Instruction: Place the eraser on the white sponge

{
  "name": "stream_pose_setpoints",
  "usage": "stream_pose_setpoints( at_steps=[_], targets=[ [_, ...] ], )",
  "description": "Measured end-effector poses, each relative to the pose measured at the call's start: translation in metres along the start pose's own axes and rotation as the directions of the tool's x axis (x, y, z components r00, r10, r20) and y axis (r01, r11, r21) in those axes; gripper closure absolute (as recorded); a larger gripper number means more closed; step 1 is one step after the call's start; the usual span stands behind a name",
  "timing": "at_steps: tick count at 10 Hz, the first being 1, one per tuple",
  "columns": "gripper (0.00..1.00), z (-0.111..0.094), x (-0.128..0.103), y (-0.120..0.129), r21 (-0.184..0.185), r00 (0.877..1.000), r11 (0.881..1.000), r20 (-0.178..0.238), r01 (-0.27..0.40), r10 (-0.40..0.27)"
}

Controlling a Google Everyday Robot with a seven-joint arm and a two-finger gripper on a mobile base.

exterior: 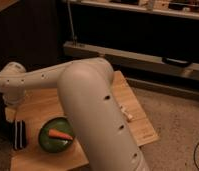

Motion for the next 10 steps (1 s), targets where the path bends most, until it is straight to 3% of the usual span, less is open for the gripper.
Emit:
stream_pose_setpoints(
  at_steps=[3,5,10],
  targets=[
    [0.2,0.04,-0.003,0.026,-0.035,0.997,0.999,-0.076,-0.021,0.018],
    [0.2,0.053,0.02,0.028,-0.039,0.991,0.997,-0.116,-0.069,0.064],
    [0.2,0.074,0.044,0.04,-0.057,0.984,0.99,-0.132,-0.126,0.118]
  ],
)
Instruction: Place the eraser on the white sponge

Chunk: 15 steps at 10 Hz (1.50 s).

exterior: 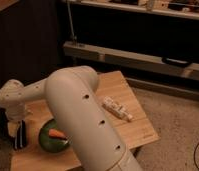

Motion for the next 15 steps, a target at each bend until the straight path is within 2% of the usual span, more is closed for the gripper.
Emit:
stream_pose_setpoints(
  at_steps=[5,11,15],
  targets=[
    [0.2,0.014,0.003,0.009,-0.005,1.0,1.0,-0.01,-0.015,0.015],
    [0.2,0.031,0.0,0.022,-0.002,0.999,1.0,-0.041,-0.011,0.011],
    [0.2,0.042,-0.005,0.027,-0.022,0.998,1.0,-0.057,-0.008,0.007]
  ],
)
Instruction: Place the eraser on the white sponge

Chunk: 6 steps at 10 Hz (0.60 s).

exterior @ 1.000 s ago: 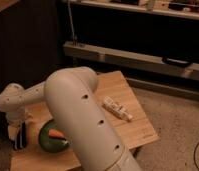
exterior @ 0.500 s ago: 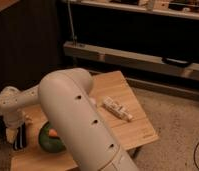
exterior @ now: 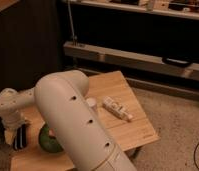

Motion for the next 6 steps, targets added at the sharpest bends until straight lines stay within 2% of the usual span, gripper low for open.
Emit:
stream_pose_setpoints(
  at_steps=[2,3,4,6],
  targets=[
    [0.23,0.0061,-0.0005,0.0004,-0.013,1.0,1.0,-0.005,0.0,-0.001],
    [0.29,0.0073,-0.0005,0.0004,-0.016,1.0,1.0,-0.006,0.0,0.0],
    [0.41,0.0082,-0.0007,0.0002,-0.018,1.0,1.0,-0.005,-0.002,0.001],
    [0.59,0.0079,0.0002,-0.0018,-0.018,1.0,1.0,-0.002,-0.005,0.005]
  ],
)
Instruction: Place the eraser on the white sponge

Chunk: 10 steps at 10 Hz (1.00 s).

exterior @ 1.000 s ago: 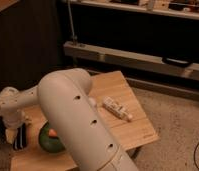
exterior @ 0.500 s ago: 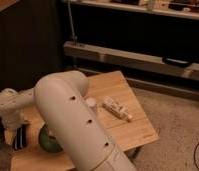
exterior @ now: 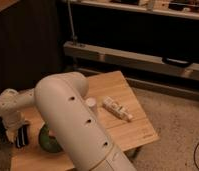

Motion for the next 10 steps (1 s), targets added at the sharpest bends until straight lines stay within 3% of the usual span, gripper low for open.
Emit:
stream_pose_setpoints(
  at_steps=[3,4,10],
  targets=[
    [0.91,-0.0035,0.001,-0.0031,0.003,1.0,1.0,0.001,-0.006,0.006],
    [0.97,-0.004,0.0011,-0.0029,0.002,1.0,1.0,0.001,-0.006,0.006],
    [1.0,-0.0042,0.0015,-0.002,0.002,1.0,1.0,-0.002,-0.004,0.004]
  ],
)
